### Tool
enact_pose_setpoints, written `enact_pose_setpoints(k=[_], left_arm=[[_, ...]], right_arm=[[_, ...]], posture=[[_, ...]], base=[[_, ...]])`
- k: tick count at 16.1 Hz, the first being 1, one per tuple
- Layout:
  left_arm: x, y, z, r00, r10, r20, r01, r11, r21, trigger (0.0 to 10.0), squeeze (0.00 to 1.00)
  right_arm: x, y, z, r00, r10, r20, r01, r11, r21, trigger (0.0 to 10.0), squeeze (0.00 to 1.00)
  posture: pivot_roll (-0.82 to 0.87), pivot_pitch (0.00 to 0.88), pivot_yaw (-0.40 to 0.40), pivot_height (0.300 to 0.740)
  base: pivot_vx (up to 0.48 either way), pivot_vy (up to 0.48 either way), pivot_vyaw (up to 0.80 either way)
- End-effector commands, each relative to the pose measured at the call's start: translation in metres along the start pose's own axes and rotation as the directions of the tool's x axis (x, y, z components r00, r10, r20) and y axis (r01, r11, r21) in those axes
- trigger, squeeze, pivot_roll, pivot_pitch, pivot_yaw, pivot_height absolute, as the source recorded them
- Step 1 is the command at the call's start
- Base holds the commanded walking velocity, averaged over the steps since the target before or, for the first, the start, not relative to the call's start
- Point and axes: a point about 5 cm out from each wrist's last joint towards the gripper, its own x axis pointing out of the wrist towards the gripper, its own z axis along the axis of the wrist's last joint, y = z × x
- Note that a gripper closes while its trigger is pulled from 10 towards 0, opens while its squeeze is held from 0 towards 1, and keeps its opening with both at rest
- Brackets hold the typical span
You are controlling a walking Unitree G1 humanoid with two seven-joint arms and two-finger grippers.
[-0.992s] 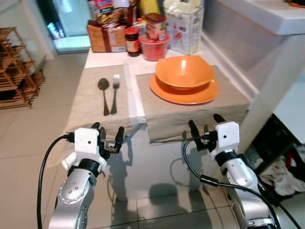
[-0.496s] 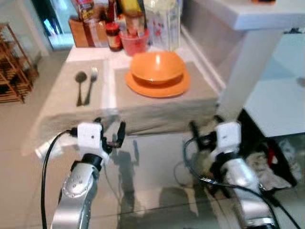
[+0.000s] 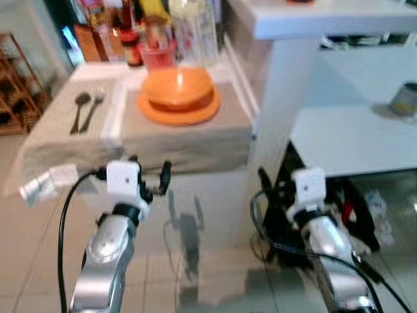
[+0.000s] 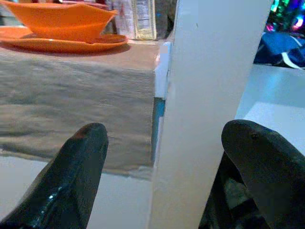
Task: Setting the table
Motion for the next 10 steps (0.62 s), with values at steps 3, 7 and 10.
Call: enact_pose_setpoints(k=[3, 7, 10], left_arm=[[0.003, 0.001, 0.002, 1.0, 0.005, 0.007, -0.006, 0.999, 0.034, 10.0, 0.0], [0.004, 0.003, 0.004, 0.999, 0.045, 0.015, -0.045, 0.999, 0.003, 10.0, 0.0], [0.006, 0.002, 0.004, 0.999, 0.036, 0.011, -0.036, 0.999, 0.013, 10.0, 0.0]], right_arm=[[0.003, 0.001, 0.002, 1.0, 0.01, 0.009, -0.01, 1.0, -0.005, 10.0, 0.0], [0.006, 0.006, 0.015, 0.997, 0.049, 0.068, -0.046, 0.998, -0.041, 10.0, 0.0], [0.005, 0.006, 0.012, 0.998, 0.045, 0.054, -0.043, 0.999, -0.03, 10.0, 0.0]], posture=[[-0.04, 0.0, 0.06, 0.74], [-0.04, 0.0, 0.058, 0.74], [-0.04, 0.0, 0.058, 0.74]], base=[[0.0, 0.0, 0.0], [0.0, 0.0, 0.0], [0.0, 0.0, 0.0]])
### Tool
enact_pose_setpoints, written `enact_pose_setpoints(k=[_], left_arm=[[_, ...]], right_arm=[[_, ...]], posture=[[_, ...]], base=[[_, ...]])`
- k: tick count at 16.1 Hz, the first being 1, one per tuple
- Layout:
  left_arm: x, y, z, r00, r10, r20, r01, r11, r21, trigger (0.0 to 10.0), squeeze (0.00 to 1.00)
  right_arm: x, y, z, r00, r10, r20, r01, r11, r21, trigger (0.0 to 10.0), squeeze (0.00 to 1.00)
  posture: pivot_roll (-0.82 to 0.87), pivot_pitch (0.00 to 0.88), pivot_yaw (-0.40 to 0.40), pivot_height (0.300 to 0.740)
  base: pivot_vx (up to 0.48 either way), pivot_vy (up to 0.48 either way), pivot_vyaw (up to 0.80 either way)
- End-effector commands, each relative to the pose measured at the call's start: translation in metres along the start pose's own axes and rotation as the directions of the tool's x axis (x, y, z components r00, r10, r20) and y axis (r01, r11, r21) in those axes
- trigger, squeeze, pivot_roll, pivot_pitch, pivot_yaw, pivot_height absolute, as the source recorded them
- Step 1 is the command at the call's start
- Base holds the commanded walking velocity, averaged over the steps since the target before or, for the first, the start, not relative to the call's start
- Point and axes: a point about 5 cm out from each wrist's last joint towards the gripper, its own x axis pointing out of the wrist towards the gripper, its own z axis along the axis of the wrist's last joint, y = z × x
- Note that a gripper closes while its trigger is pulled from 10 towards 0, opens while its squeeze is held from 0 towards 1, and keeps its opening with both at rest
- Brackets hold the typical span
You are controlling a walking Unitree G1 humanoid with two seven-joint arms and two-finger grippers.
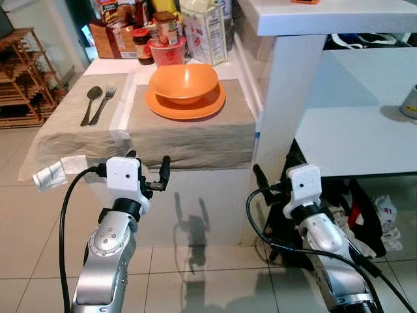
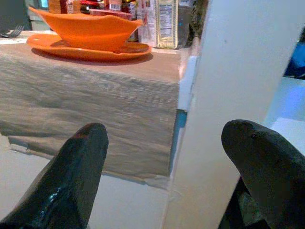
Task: Setting the table
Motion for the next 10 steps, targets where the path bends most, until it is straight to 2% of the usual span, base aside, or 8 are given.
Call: enact_pose_setpoints(k=[1, 6, 10], left_arm=[[0.0022, 0.0018, 0.0003, 1.0, 0.007, -0.004, -0.007, 1.0, 0.008, 10.0, 0.0], [0.0032, 0.0014, 0.0037, 1.0, 0.012, 0.016, -0.012, 1.0, 0.011, 10.0, 0.0], [0.0018, 0.0002, 0.0018, 1.0, 0.027, 0.008, -0.027, 1.0, -0.015, 10.0, 0.0]], right_arm=[[0.001, 0.0002, 0.0044, 1.0, 0.003, 0.019, -0.003, 1.0, -0.008, 10.0, 0.0], [0.0005, 0.0011, 0.0036, 1.0, 0.006, 0.018, -0.006, 1.0, -0.005, 10.0, 0.0], [0.0011, 0.0006, 0.0026, 1.0, 0.012, 0.011, -0.012, 1.0, -0.007, 10.0, 0.0]], posture=[[-0.04, 0.0, 0.059, 0.74], [-0.04, 0.0, 0.062, 0.74], [-0.04, 0.0, 0.058, 0.74]], base=[[0.0, 0.0, 0.0], [0.409, 0.0, 0.0], [0.388, 0.279, 0.0]])
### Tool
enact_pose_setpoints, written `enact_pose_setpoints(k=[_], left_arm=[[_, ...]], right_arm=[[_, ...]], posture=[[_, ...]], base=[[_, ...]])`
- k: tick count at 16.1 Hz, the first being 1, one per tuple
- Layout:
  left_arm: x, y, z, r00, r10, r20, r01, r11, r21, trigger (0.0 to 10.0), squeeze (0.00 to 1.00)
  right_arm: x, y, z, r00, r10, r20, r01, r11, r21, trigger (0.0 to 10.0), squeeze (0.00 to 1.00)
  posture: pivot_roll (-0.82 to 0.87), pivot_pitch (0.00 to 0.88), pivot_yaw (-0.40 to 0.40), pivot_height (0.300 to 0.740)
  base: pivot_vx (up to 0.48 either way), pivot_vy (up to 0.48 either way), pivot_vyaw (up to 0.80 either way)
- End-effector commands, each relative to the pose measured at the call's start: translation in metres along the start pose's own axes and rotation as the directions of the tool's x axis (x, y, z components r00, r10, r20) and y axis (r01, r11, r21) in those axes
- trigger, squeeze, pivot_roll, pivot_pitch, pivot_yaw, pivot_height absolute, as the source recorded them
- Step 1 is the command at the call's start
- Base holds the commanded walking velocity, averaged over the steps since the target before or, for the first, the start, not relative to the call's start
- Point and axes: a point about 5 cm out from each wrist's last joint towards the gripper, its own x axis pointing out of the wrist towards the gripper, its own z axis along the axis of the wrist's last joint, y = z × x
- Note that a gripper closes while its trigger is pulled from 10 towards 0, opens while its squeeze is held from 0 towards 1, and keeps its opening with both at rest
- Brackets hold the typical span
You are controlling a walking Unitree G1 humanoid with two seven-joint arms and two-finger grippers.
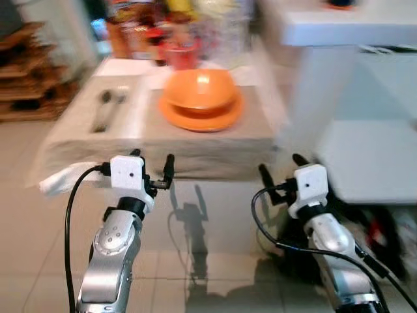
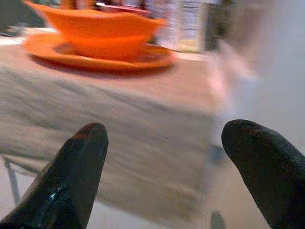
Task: Setting the table
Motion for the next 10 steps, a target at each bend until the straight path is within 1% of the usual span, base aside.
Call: enact_pose_setpoints(k=[1, 2, 4, 6, 8, 9, 10], left_arm=[[0.0, 0.006, 0.0, 1.0, 0.029, -0.002, -0.029, 1.0, 0.005, 10.0, 0.0], [0.0, 0.006, 0.001, 0.999, 0.033, 0.001, -0.033, 0.999, 0.006, 10.0, 0.0], [0.0, 0.007, 0.002, 0.999, 0.047, 0.008, -0.048, 0.998, 0.034, 10.0, 0.0], [0.002, 0.003, 0.008, 1.0, 0.008, 0.028, -0.01, 0.996, 0.087, 10.0, 0.0], [0.004, 0.0, 0.015, 0.999, -0.025, 0.046, 0.02, 0.993, 0.115, 10.0, 0.0], [0.005, -0.001, 0.016, 0.998, -0.04, 0.045, 0.035, 0.993, 0.115, 10.0, 0.0], [0.011, -0.003, 0.022, 0.995, -0.093, 0.042, 0.086, 0.985, 0.148, 10.0, 0.0]], right_arm=[[0.003, 0.006, 0.003, 1.0, 0.022, 0.013, -0.022, 1.0, 0.003, 10.0, 0.0], [0.003, 0.006, 0.003, 1.0, 0.023, 0.011, -0.023, 1.0, 0.003, 10.0, 0.0], [0.003, 0.006, 0.003, 1.0, 0.025, 0.013, -0.025, 1.0, 0.003, 10.0, 0.0], [0.002, 0.005, 0.008, 0.999, 0.01, 0.041, -0.01, 1.0, 0.008, 10.0, 0.0], [-0.001, 0.004, 0.01, 0.999, -0.002, 0.051, 0.001, 1.0, 0.008, 10.0, 0.0], [-0.002, 0.004, 0.01, 0.999, -0.005, 0.052, 0.004, 1.0, 0.008, 10.0, 0.0], [-0.002, 0.003, 0.01, 0.998, -0.015, 0.057, 0.014, 1.0, 0.007, 10.0, 0.0]], posture=[[-0.04, 0.0, 0.058, 0.74], [-0.04, 0.0, 0.059, 0.74], [-0.04, 0.0, 0.058, 0.74], [-0.04, 0.0, 0.056, 0.74], [-0.04, 0.0, 0.057, 0.74], [-0.04, 0.0, 0.059, 0.74], [-0.05, 0.0, 0.061, 0.74]], base=[[0.352, 0.322, 0.0], [0.341, 0.337, 0.0], [0.0, 0.0, 0.0], [0.0, 0.0, 0.0], [0.0, 0.0, 0.0], [0.0, 0.0, 0.0], [0.0, 0.0, 0.0]])
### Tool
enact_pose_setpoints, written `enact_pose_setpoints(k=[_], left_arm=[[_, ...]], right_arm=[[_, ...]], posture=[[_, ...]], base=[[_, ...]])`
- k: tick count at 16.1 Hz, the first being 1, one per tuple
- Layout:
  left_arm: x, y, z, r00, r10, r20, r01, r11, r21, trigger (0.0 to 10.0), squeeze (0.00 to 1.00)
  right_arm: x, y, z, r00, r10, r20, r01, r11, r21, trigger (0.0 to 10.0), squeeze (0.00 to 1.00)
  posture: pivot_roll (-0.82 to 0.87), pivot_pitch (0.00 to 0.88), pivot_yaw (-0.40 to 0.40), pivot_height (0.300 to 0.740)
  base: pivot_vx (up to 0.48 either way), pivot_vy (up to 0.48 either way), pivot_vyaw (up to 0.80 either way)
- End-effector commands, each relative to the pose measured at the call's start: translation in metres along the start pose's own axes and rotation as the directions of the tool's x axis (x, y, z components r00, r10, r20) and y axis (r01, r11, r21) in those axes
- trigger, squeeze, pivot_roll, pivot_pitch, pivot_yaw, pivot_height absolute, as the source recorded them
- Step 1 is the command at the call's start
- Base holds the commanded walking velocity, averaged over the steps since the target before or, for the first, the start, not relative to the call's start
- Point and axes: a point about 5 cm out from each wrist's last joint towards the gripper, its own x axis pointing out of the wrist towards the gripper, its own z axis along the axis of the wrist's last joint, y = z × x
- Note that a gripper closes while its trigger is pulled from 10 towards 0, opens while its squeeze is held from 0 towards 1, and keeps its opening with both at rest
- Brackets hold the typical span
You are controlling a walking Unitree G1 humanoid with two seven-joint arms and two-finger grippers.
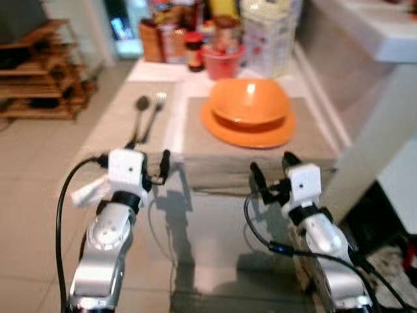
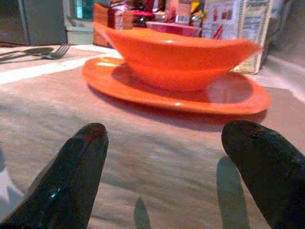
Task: Setting the table
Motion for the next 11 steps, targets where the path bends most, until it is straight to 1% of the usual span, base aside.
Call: enact_pose_setpoints(k=[1, 2, 3, 4, 5, 6, 7, 8, 9, 10, 11], left_arm=[[0.008, -0.005, 0.01, 0.998, -0.063, 0.017, 0.063, 0.998, 0.007, 10.0, 0.0], [0.011, -0.004, 0.013, 0.998, -0.068, 0.016, 0.068, 0.998, -0.004, 10.0, 0.0], [0.02, -0.002, 0.02, 0.993, -0.114, 0.021, 0.114, 0.993, -0.012, 10.0, 0.0], [0.029, 0.001, 0.03, 0.986, -0.166, 0.034, 0.166, 0.986, -0.005, 10.0, 0.0], [0.039, 0.002, 0.039, 0.975, -0.217, 0.041, 0.216, 0.976, 0.024, 10.0, 0.0], [0.053, 0.003, 0.049, 0.951, -0.308, 0.034, 0.305, 0.95, 0.063, 10.0, 0.0], [0.055, 0.004, 0.05, 0.947, -0.319, 0.032, 0.317, 0.946, 0.067, 10.0, 0.0], [0.063, 0.007, 0.058, 0.931, -0.364, 0.027, 0.361, 0.929, 0.083, 10.0, 0.0], [0.067, 0.01, 0.061, 0.927, -0.375, 0.023, 0.371, 0.924, 0.092, 10.0, 0.0], [0.078, 0.021, 0.074, 0.926, -0.378, 0.028, 0.372, 0.921, 0.113, 10.0, 0.0], [0.085, 0.029, 0.083, 0.929, -0.369, 0.038, 0.362, 0.924, 0.125, 10.0, 0.0]], right_arm=[[0.0, -0.007, 0.006, 0.999, -0.027, 0.024, 0.027, 1.0, -0.012, 10.0, 0.0], [0.0, -0.007, 0.006, 0.999, -0.027, 0.025, 0.027, 1.0, -0.011, 10.0, 0.0], [0.0, -0.007, 0.005, 0.999, -0.029, 0.023, 0.029, 1.0, -0.008, 10.0, 0.0], [-0.001, -0.005, 0.005, 0.999, -0.03, 0.022, 0.03, 1.0, -0.004, 10.0, 0.0], [-0.002, -0.004, 0.005, 0.999, -0.028, 0.021, 0.028, 1.0, 0.0, 10.0, 0.0], [-0.005, -0.002, 0.005, 1.0, -0.021, 0.02, 0.021, 1.0, 0.001, 10.0, 0.0], [-0.006, -0.001, 0.005, 1.0, -0.02, 0.02, 0.02, 1.0, 0.001, 10.0, 0.0], [-0.009, -0.002, 0.007, 1.0, -0.022, 0.021, 0.022, 1.0, 0.0, 10.0, 0.0], [-0.011, -0.003, 0.006, 1.0, -0.024, 0.02, 0.024, 1.0, -0.001, 10.0, 0.0], [-0.014, -0.005, 0.004, 0.999, -0.047, 0.01, 0.047, 0.999, -0.002, 10.0, 0.0], [-0.015, -0.006, 0.003, 0.998, -0.064, 0.006, 0.064, 0.998, 0.004, 10.0, 0.0]], posture=[[-0.05, 0.0, 0.065, 0.74], [-0.05, 0.0, 0.067, 0.74], [-0.05, 0.0, 0.074, 0.74], [-0.05, 0.0, 0.079, 0.74], [-0.05, 0.0, 0.083, 0.74], [-0.06, 0.0, 0.097, 0.74], [-0.06, 0.0, 0.097, 0.74], [-0.08, 0.0, 0.115, 0.74], [-0.08, 0.0, 0.118, 0.74], [-0.09, 0.0, 0.134, 0.74], [-0.1, 0.0, 0.141, 0.74]], base=[[0.0, 0.0, 0.0], [0.0, 0.0, 0.0], [0.0, 0.0, 0.0], [0.0, 0.0, 0.0], [0.0, 0.0, 0.0], [0.0, 0.0, 0.0], [0.0, 0.0, 0.0], [0.0, 0.0, 0.0], [0.0, 0.0, 0.0], [0.0, 0.0, 0.0], [0.0, 0.0, 0.0]])
